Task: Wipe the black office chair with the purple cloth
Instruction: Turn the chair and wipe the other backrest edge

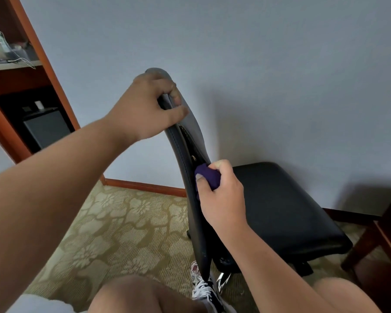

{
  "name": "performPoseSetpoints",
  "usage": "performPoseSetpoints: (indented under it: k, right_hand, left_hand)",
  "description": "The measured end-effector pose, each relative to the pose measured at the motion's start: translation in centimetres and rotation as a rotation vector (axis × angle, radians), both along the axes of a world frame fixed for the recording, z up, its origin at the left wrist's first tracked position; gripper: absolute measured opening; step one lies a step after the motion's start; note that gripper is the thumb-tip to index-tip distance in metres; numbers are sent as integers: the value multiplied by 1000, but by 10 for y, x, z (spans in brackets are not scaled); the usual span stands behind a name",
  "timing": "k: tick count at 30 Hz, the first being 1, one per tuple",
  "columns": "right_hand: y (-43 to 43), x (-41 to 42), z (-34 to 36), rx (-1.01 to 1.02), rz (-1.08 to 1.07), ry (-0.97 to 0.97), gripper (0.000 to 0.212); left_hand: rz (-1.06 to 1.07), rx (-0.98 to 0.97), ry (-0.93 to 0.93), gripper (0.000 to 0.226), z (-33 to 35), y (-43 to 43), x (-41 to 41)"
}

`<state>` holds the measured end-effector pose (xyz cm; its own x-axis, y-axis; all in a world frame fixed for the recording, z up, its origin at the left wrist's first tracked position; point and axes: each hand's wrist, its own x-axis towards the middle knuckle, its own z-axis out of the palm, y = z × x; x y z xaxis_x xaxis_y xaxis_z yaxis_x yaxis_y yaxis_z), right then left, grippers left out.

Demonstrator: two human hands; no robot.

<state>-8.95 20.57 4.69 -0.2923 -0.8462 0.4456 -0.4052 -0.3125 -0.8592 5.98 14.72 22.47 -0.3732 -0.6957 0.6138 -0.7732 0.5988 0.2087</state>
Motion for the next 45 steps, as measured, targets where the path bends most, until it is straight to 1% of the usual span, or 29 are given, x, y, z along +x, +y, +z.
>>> performPoseSetpoints:
  k: [2,4,7,9,12,15,18,20,25,28,30,33,37,41,43,45]
  right_hand:
    - [-3,-1,-10,-26,16,-13,19]
    - [-4,-1,-22,-68,24,-15,17]
    - [-4,-2,-38,-114,-9,35,19]
    - [-4,-2,-39,-97,-13,12,17]
    - [-6,1,-26,-54,6,-83,16]
    - [-9,7,5,-86,10,-149,18]
    - [-14,11,31,-143,15,-167,17]
    - [-14,11,31,-140,30,-164,15]
    - [-8,4,-17,-70,9,-88,12]
    - [-2,-3,-52,67,8,-47,12]
    - [2,-5,-68,152,6,-48,13]
    - [2,-2,-70,175,0,-88,14]
    - [0,4,-44,81,-22,-118,16]
    - [-1,10,6,-51,6,-148,19]
    - [-5,12,23,-98,43,-134,18]
    - [-8,11,23,-154,43,-74,19]
  left_hand:
    - [-38,-53,115,21,-12,-7,0]
    - [-9,-58,201,23,-19,-9,1]
    - [5,-71,270,21,-23,-10,-2]
    - [-8,-91,306,21,-25,-11,-4]
    - [-26,-120,347,20,-27,-14,-5]
    - [-33,-141,368,20,-28,-15,-6]
    - [-36,-163,378,20,-29,-17,-6]
    - [-34,-184,382,20,-30,-18,-6]
    - [-37,-210,403,20,-33,-19,-7]
    - [-35,-210,408,20,-32,-20,-9]
    - [-36,-216,414,21,-32,-20,-9]
    - [-30,-222,410,21,-32,-20,-9]
    - [-31,-226,403,21,-32,-20,-9]
    - [-37,-235,403,21,-32,-20,-9]
    - [-34,-231,397,21,-32,-20,-8]
    - [-32,-229,391,20,-31,-20,-8]
